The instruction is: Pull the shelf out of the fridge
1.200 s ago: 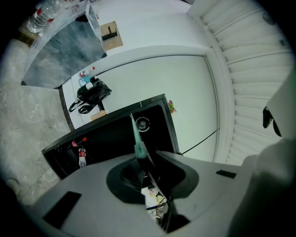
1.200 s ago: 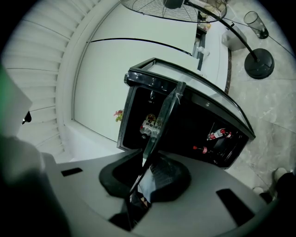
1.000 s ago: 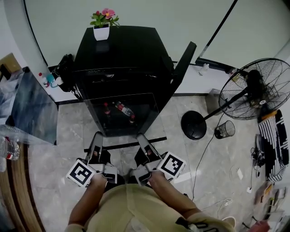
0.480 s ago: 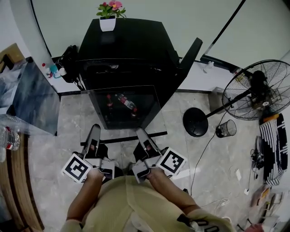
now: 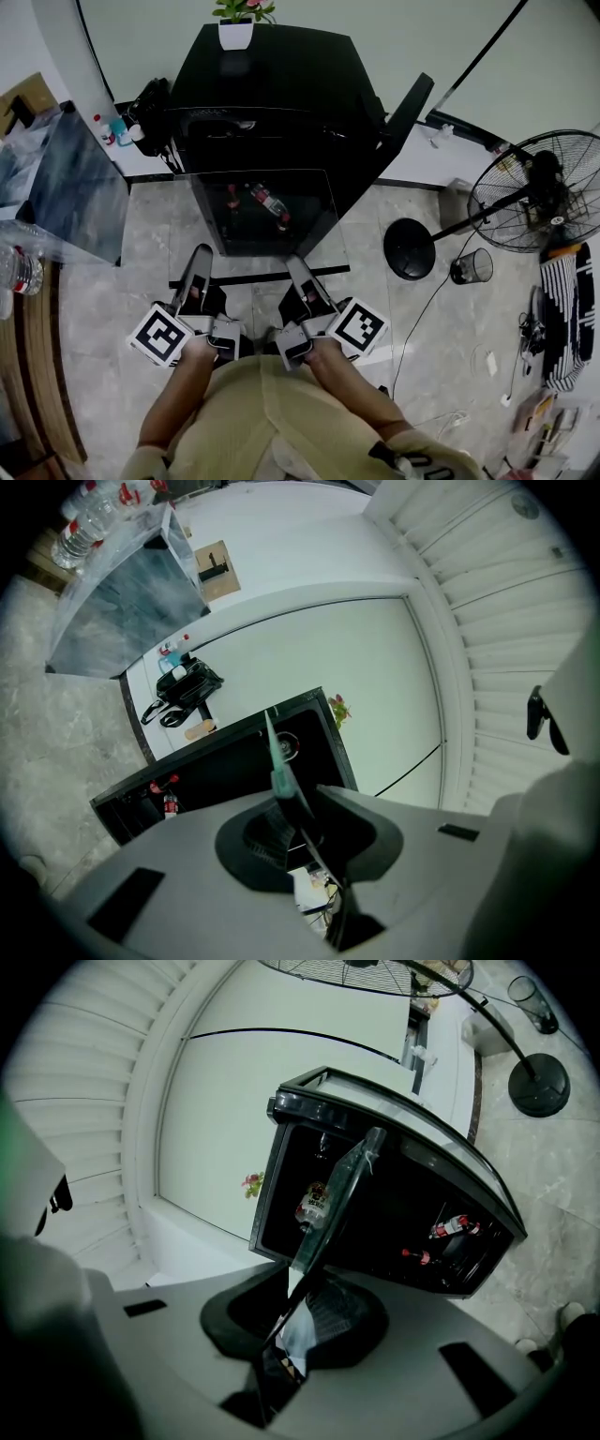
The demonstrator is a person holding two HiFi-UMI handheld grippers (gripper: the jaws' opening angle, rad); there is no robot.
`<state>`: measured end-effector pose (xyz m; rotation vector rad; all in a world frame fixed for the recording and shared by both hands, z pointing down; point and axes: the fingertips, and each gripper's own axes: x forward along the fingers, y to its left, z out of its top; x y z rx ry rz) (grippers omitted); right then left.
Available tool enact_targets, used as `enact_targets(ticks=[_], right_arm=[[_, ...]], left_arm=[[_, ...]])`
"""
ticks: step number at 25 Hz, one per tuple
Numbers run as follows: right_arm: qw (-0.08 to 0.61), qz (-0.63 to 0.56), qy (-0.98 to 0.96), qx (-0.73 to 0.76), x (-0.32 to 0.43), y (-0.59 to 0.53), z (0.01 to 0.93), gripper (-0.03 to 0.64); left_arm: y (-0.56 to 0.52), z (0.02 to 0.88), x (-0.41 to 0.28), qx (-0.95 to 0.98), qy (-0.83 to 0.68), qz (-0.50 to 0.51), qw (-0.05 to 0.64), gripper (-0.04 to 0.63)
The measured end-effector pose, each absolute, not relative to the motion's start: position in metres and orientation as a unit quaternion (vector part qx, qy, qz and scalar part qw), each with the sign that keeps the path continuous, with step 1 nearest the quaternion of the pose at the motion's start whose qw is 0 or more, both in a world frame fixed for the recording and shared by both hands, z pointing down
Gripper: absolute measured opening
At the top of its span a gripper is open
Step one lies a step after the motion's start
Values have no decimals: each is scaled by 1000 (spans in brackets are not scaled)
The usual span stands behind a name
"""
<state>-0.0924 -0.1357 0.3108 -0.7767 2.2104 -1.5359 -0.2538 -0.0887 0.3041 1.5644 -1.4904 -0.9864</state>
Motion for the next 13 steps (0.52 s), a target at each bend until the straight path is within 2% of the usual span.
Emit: enact_targets(ticks=[13], right_arm=[[166, -549, 773, -273, -94, -146, 319, 67]], left_arm=[[-99, 311, -255, 608, -584, -382, 379, 64]])
